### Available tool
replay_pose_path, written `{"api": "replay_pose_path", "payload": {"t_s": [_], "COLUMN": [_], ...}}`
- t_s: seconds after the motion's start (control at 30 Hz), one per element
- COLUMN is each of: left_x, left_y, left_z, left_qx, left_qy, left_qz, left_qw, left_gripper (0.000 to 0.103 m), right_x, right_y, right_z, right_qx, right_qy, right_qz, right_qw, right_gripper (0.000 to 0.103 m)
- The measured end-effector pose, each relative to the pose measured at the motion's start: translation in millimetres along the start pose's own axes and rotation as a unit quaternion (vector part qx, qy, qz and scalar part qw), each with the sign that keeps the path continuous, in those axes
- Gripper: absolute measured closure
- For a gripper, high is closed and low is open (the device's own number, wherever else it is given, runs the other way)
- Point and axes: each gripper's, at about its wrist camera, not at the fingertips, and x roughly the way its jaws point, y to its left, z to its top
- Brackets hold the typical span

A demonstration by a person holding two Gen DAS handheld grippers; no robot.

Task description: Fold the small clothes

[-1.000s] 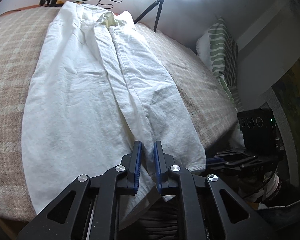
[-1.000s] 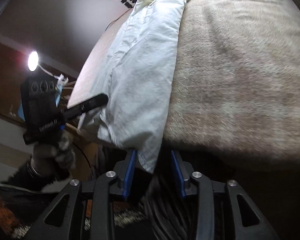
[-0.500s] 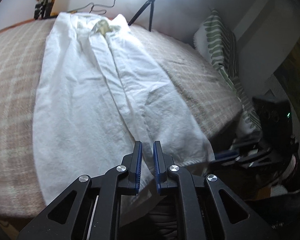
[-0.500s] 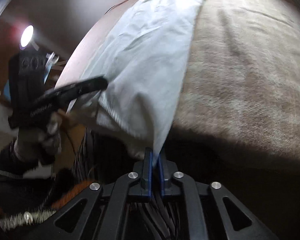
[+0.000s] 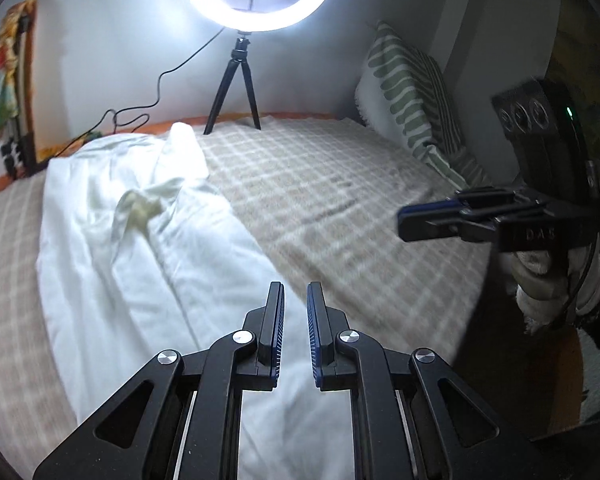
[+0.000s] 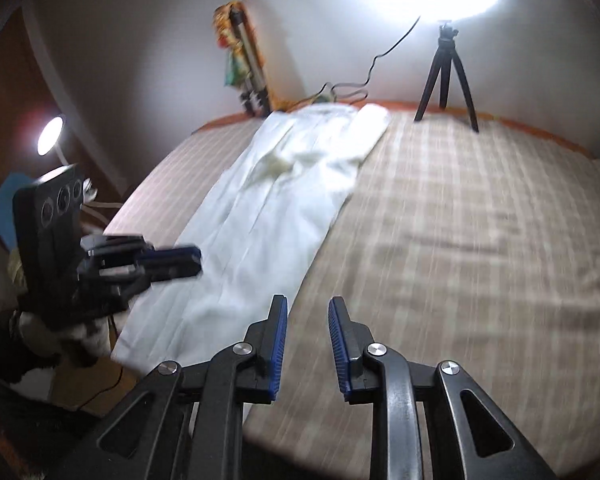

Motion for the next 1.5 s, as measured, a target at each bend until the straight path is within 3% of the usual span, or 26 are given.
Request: {"api": "replay_pose_path", "payload": {"t_s": [0.17,0.33,0.57,0.77,0.9,1.03,1.13,1.27,1.37,1.4,1.47,1.5], "left_x": [39.4,64.7,72.0,77.8,81.3,79.4,78.7,79.0,79.7,80.6,81.2,81.3], "left_y": [7.4,29.3,36.2,29.7,27.4,36.0,40.2,41.1,38.4,38.1,34.8,33.0], "left_z": [13.0,3.1,-10.3,-8.7,-8.4,-7.3,-9.5,-11.2,-11.7,-11.3,-12.6,-13.1], "left_qx": [0.017,-0.009,-0.015,-0.002,-0.001,-0.025,-0.029,-0.027,-0.022,-0.019,-0.016,-0.016], "left_qy": [0.021,0.050,0.055,0.057,0.061,0.059,0.058,0.059,0.060,0.060,0.060,0.061], "left_qz": [0.027,0.053,0.059,0.068,0.072,0.051,0.048,0.049,0.055,0.058,0.061,0.063], "left_qw": [0.9993,0.9973,0.9967,0.9961,0.9956,0.9966,0.9967,0.9967,0.9964,0.9963,0.9962,0.9961], "left_gripper": [0.093,0.093,0.093,0.093,0.093,0.093,0.093,0.093,0.093,0.093,0.093,0.093], "right_x": [39.9,92.0,162.7,223.3,253.2,235.7,209.9,210.2,216.9,220.0,226.2,227.3], "right_y": [-40.1,-67.0,-53.9,-44.1,-53.8,-65.0,-84.5,-115.4,-132.1,-134.5,-129.4,-120.8], "right_z": [59.1,109.1,139.0,173.1,196.3,206.1,205.0,194.8,189.3,190.0,195.7,200.9], "right_qx": [0.035,0.053,0.000,-0.045,-0.041,-0.010,0.035,0.079,0.126,0.137,0.135,0.114], "right_qy": [-0.004,0.001,0.032,0.062,0.068,0.036,0.008,0.024,0.020,0.018,0.019,0.019], "right_qz": [0.007,0.014,0.005,-0.047,-0.077,-0.053,-0.054,-0.046,-0.004,0.008,0.023,0.007], "right_qw": [0.999,0.999,0.999,0.996,0.994,0.998,0.998,0.996,0.992,0.990,0.990,0.993], "right_gripper": [0.079,0.079,0.081,0.081,0.081,0.080,0.055,0.055,0.056,0.057,0.093,0.099]}}
